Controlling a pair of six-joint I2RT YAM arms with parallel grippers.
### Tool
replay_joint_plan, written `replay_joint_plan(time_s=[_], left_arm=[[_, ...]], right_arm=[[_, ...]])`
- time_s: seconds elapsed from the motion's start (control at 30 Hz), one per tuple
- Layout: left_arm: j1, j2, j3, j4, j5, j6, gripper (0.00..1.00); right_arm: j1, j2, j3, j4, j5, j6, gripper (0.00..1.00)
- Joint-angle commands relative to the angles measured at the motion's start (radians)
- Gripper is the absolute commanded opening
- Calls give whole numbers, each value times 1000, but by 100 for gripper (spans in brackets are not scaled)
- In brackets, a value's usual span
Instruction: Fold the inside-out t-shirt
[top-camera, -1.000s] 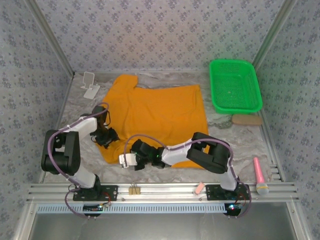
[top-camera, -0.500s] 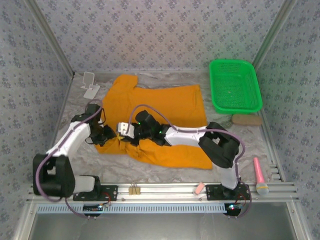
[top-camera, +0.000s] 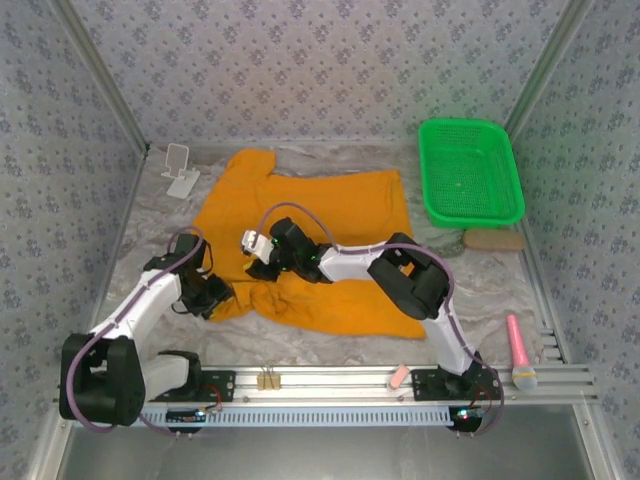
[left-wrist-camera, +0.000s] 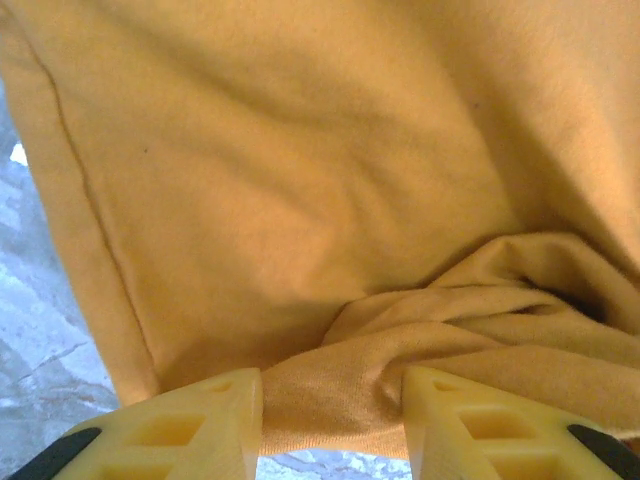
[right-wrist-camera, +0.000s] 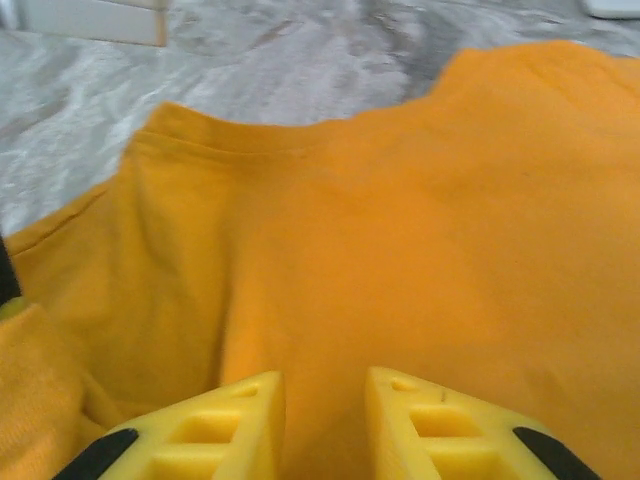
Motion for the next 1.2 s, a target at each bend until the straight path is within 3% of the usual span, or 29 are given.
replay_joint_plan(time_s=[0.0,0.1,0.2,0.4,0.67,0.97,1.0,1.17], left_arm=[[12,25,14,24,-24,5,41],[26,59,13,40,-22,23,41],[42,94,11,55,-2,39,41],[50,93,13,63,12,46,41],[57,89,12,51,28,62,41],[62,70,-3,54,49,60,41],[63,68,-3,52,51,59,41],[77,46,5,30,51,68,41]], right_arm=[[-9,-129,-75,11,65,41,31],[9,-238,-212,37,-46,-78,32],[79,-288,-268,-25,-33,-233,33],[182,-206,-275,103,150,-120,37],[201,-109,-210,108,229,-26,42],[221,-76,-163,115,251,-41,37],[221,-73,-156,114,249,-36,35],[218,-89,-163,99,209,-35,1]])
